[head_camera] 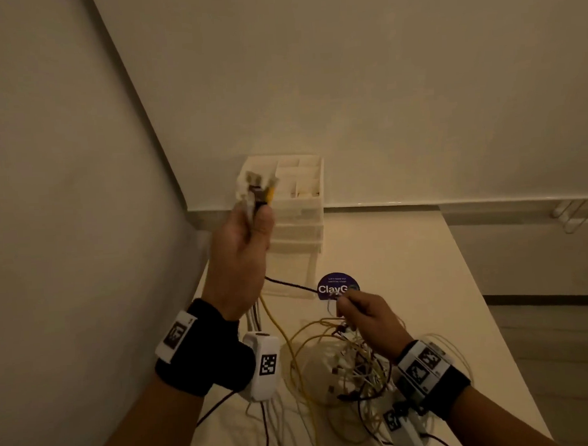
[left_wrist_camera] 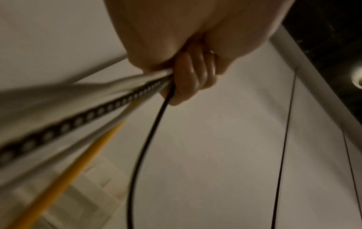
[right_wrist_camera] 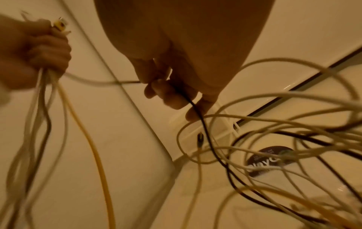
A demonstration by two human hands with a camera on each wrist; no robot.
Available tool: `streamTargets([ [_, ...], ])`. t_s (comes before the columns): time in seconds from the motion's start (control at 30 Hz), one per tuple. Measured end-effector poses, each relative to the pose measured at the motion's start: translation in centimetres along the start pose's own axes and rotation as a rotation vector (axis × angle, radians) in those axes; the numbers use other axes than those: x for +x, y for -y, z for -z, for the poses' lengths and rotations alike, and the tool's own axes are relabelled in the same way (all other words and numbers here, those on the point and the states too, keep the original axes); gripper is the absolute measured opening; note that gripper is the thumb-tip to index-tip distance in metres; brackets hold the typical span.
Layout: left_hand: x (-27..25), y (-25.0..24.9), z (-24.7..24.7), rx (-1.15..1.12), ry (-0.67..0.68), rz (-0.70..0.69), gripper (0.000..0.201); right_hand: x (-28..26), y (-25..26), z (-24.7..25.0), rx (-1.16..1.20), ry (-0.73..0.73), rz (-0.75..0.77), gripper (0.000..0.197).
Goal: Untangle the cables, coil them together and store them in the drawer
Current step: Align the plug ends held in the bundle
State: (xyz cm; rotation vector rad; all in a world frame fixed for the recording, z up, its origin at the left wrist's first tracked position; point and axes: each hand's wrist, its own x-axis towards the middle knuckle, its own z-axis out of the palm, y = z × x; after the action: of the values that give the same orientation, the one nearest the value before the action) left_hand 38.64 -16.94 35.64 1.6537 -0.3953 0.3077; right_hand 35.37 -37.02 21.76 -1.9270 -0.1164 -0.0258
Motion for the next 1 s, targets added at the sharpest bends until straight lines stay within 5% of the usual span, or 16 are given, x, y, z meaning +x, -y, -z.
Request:
streamTargets([
  [0.17, -2.5, 2.4, -2.8, 0.345, 0.244, 0.037, 0.010, 0.9, 4.2, 3.0, 0.013, 0.050, 0.034, 0.037],
  [0.3, -2.8, 3.7, -4.8, 0.280, 0.334, 0.066, 0.019, 1.0, 7.5, 4.6, 0.109, 0.100, 0.070, 0.023],
  [0.4, -2.5, 3.8, -5.4, 0.253, 0.337, 0.058, 0.011, 0.4, 8.0, 5.4, 0.275, 0.115, 0.040, 0.030],
  [0.6, -1.4, 2.0, -5.2, 0.265, 0.071, -0.032, 0.028, -0.7, 5.6, 4.1, 0.333, 0.091, 0.065, 0.040],
  [0.77, 2.1, -0.4, -1.7, -0.128, -0.290, 0.049, 0.028, -1.1, 0.9, 1.7, 0.161, 0.049, 0.020, 0.050],
  [1.0, 0.2, -0.5, 0.1, 0.235, -0.387, -0.102, 0.008, -0.6, 0.8, 2.5, 0.254, -0.216, -0.056, 0.048],
])
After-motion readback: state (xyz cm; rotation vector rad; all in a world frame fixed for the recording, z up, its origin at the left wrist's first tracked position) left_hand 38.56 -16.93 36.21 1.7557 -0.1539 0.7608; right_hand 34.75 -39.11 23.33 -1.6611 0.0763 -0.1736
